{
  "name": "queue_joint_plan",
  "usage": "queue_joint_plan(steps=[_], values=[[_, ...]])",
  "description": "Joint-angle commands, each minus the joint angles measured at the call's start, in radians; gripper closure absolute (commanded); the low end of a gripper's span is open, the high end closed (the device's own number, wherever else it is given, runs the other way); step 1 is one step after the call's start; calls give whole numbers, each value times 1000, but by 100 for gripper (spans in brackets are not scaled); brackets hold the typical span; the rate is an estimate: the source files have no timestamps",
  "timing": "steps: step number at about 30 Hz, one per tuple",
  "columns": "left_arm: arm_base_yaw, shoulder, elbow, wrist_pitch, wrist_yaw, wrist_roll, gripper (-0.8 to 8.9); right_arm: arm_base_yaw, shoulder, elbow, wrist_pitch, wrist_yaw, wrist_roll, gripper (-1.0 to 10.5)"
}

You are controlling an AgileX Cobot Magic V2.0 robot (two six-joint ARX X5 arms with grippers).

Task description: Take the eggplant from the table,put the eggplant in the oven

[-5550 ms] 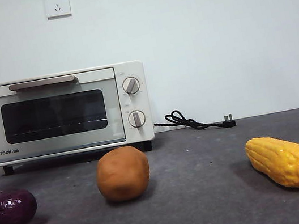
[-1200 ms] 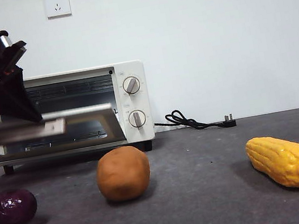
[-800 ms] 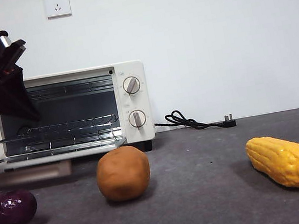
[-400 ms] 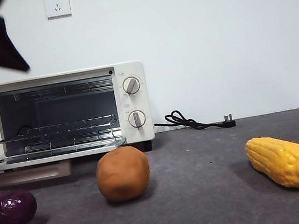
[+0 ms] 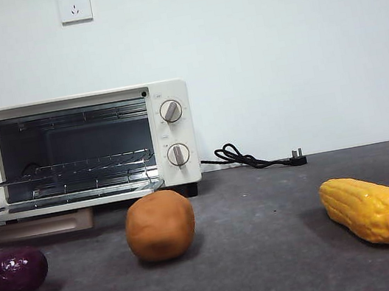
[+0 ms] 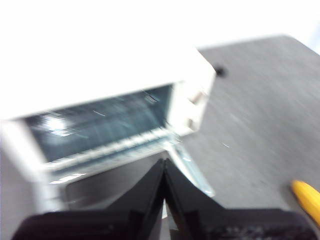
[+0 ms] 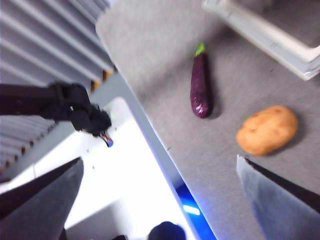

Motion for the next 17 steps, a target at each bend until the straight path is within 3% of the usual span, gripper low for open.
queue_joint_plan(steps=[1,9,17], values=[[2,-106,-8,-53,-63,-11,819,76,79,3,42,19,-22,380],[2,-315,-8,-250,-189,-8,819,232,270,3,196,127,-22,380],[2,-415,-8,-389,-194,-9,819,342,448,3,316,360,-72,380]])
